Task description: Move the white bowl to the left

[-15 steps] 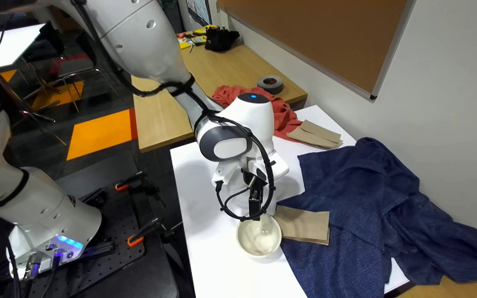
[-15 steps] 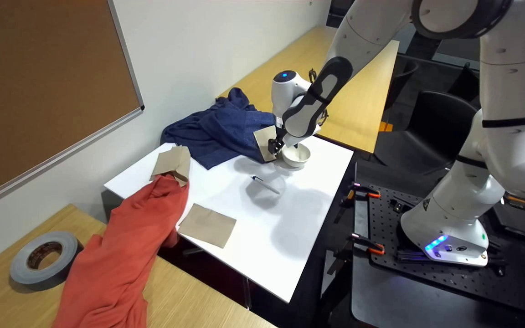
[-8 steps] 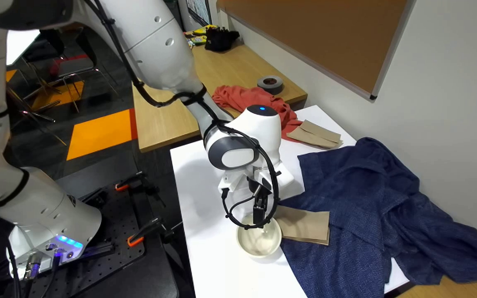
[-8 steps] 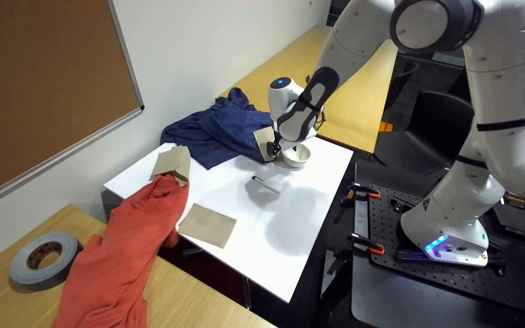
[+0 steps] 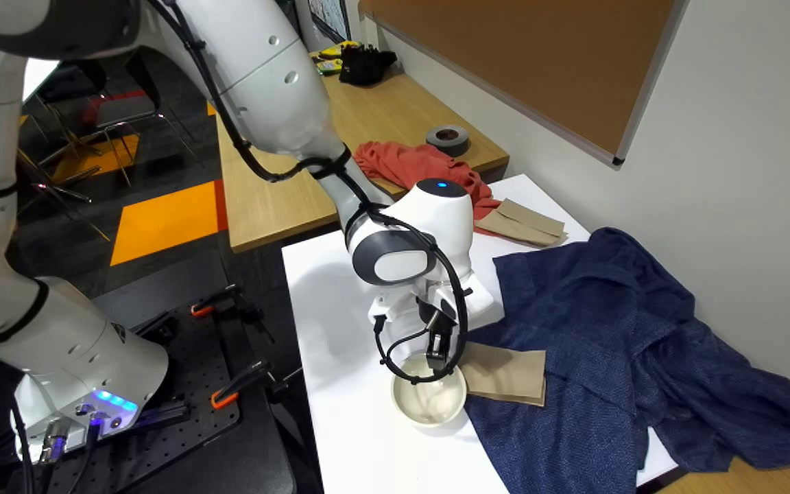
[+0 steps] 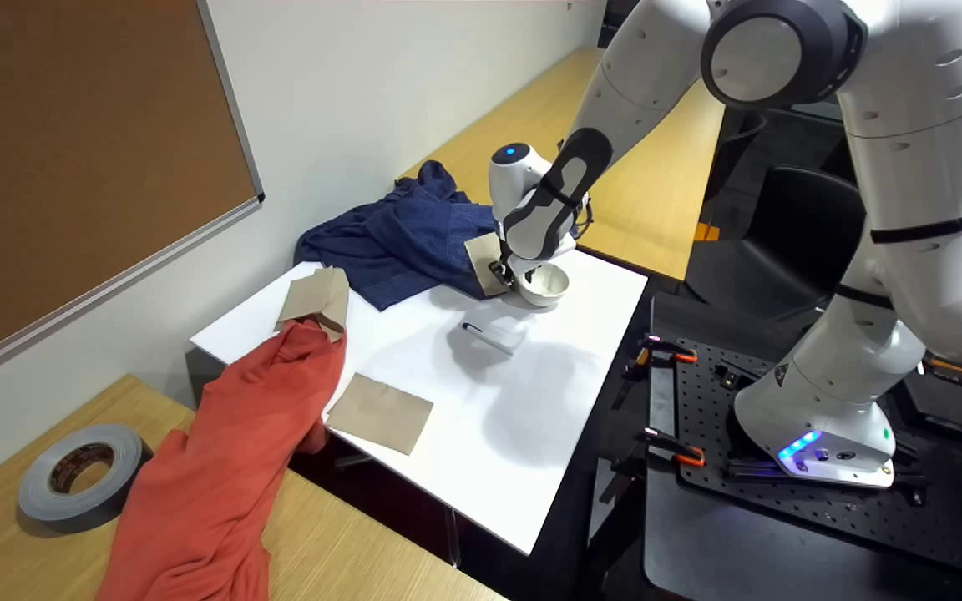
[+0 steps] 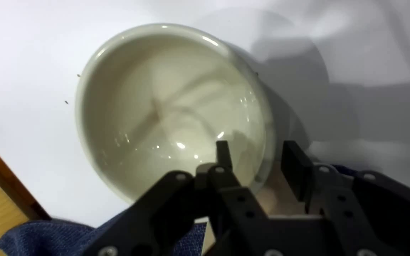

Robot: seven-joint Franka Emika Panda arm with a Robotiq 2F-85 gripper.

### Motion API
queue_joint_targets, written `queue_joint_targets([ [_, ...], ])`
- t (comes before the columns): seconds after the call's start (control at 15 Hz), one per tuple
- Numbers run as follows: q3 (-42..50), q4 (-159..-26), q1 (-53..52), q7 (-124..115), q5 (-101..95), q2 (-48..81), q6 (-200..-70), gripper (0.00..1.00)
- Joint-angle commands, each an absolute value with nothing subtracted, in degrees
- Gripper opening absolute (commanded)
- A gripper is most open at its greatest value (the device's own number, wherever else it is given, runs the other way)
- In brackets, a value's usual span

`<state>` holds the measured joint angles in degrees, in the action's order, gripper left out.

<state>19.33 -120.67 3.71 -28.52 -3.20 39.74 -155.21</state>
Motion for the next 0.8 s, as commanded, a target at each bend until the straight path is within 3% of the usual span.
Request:
queue_joint_targets([
  [0.0, 20.51, -120.04, 2.5, -28.53, -1.64, 40.32, -155.87, 0.13],
  [0.13, 20.48, -120.05, 2.54, -28.5, -1.55, 40.37, -155.87, 0.01],
  [0.73, 20.13, -124.62, -0.17, -27.67, -2.38, 35.37, -156.33, 0.02],
])
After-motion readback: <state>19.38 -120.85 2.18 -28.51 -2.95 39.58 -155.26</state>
